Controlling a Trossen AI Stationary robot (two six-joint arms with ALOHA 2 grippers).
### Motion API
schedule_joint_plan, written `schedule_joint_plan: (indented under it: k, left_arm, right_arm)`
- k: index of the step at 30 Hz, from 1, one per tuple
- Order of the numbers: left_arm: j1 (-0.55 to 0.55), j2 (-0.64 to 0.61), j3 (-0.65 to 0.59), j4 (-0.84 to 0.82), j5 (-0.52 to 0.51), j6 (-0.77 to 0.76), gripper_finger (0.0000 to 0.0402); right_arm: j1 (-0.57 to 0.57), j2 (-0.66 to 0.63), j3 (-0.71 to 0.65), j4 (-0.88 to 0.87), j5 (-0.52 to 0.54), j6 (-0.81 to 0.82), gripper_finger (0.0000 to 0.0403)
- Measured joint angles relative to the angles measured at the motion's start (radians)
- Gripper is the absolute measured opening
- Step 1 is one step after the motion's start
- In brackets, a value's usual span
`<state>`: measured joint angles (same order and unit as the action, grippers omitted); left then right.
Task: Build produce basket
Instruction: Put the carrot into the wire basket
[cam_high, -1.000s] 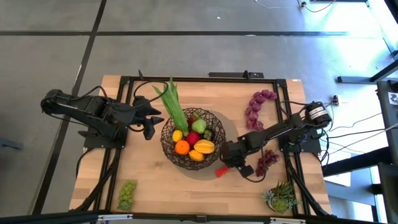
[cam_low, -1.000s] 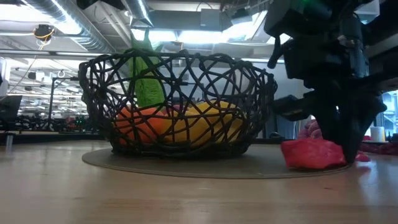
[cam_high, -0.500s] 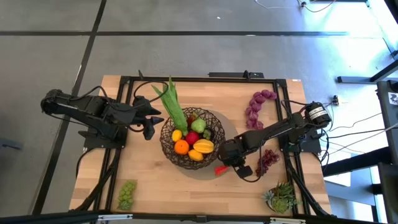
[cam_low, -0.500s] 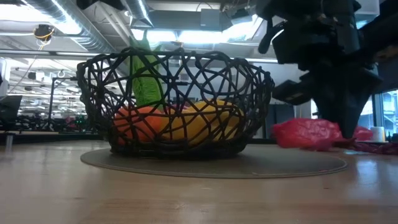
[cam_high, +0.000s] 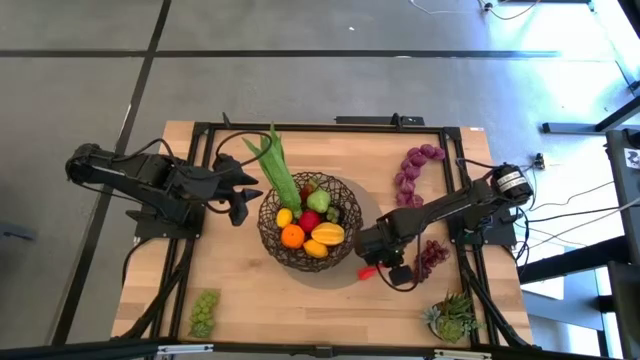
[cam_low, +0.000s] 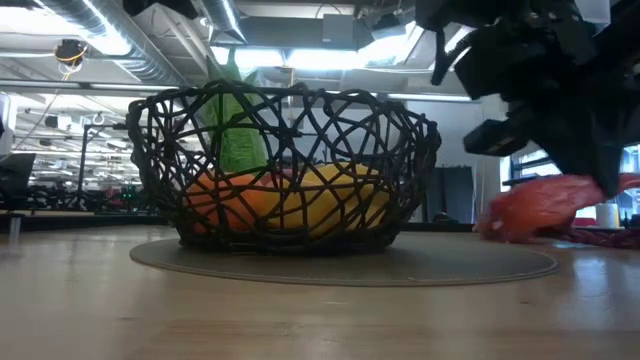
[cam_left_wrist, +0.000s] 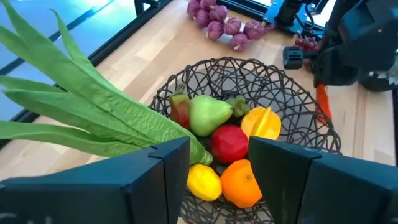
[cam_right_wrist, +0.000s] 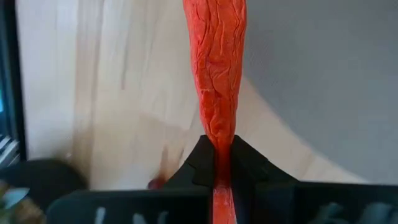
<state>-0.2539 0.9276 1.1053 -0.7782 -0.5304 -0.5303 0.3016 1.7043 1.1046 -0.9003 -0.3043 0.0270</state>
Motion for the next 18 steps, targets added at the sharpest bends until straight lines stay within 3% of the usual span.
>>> schedule_joint_plan:
  k: [11,18]
  left_arm:
    - [0.000,0.000,0.000,0.001,0.000,0.020,0.0153]
    - [0.000,0.000,0.000,0.001,0.000,0.021,0.0153]
  right_arm:
    - [0.025,-0.031,0.177,-0.362,-0.007,0.022,0.0013]
    - [0.004,-0.031,0.343,-0.614,0.126,0.025,0.0013]
